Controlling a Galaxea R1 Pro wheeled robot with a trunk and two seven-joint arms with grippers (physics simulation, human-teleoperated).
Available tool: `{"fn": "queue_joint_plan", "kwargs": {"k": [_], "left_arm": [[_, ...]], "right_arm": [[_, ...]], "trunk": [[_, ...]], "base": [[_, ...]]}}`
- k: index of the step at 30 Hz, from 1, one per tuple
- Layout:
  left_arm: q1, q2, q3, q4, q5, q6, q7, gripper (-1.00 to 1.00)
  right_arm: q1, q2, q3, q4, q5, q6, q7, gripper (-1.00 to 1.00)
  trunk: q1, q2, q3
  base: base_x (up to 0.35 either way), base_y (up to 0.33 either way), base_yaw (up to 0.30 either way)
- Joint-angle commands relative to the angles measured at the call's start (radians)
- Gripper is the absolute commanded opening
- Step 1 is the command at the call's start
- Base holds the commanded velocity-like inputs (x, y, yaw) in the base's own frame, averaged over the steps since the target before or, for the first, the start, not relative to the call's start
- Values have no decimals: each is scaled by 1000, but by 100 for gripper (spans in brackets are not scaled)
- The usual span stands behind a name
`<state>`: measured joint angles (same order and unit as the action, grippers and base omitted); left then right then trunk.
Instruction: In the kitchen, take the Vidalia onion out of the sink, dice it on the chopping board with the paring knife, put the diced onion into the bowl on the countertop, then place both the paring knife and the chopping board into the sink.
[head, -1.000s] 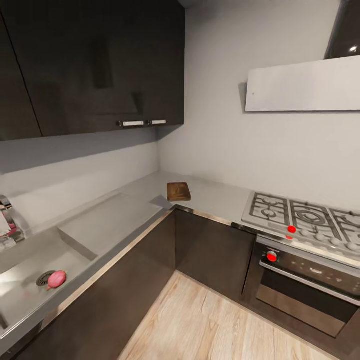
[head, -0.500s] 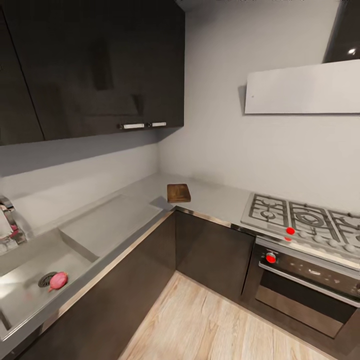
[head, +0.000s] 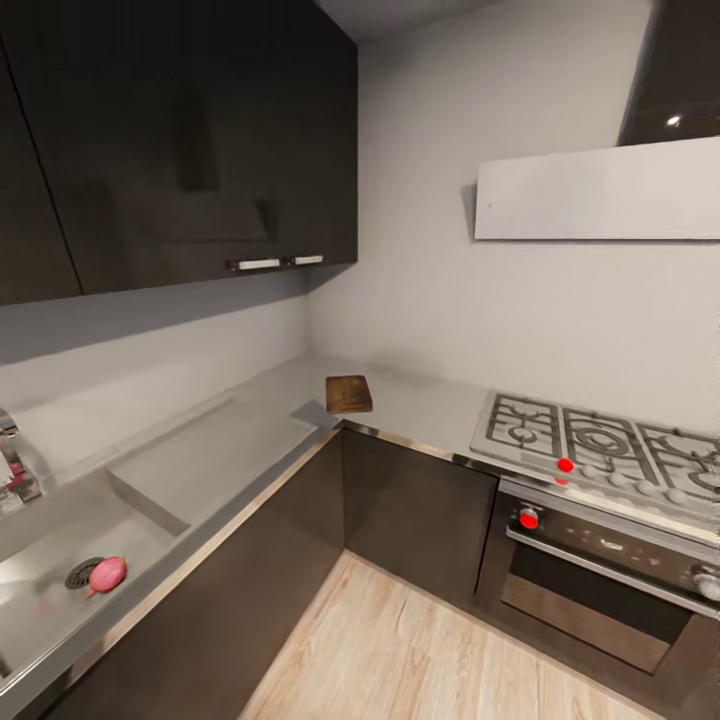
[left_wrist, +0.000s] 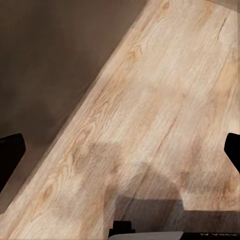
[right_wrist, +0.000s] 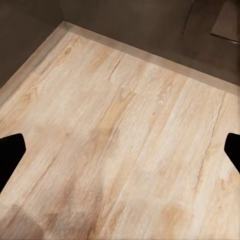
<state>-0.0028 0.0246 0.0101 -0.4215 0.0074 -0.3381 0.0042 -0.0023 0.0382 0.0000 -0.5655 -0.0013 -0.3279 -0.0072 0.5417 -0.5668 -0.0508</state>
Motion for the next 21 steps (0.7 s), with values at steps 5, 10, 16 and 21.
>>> {"fn": "queue_joint_plan", "kwargs": {"k": [5, 10, 16, 21], "left_arm": [[0, 0, 1, 0, 0, -2, 0, 100], [0, 0, 1, 0, 0, -2, 0, 100], [0, 0, 1, 0, 0, -2, 0, 100], [0, 0, 1, 0, 0, -2, 0, 100]], "right_arm": [[0, 0, 0, -1, 0, -2, -1, 100], [0, 0, 0, -1, 0, -2, -2, 100], [-1, 0, 0, -1, 0, -2, -2, 100], [-1, 1, 1, -1, 0, -2, -2, 100]], "trunk": [[-19, 34, 21], [-38, 69, 39], [-61, 111, 58], [-80, 146, 73]], "base": [[0, 0, -89], [0, 0, -23], [0, 0, -2], [0, 0, 0]]}}
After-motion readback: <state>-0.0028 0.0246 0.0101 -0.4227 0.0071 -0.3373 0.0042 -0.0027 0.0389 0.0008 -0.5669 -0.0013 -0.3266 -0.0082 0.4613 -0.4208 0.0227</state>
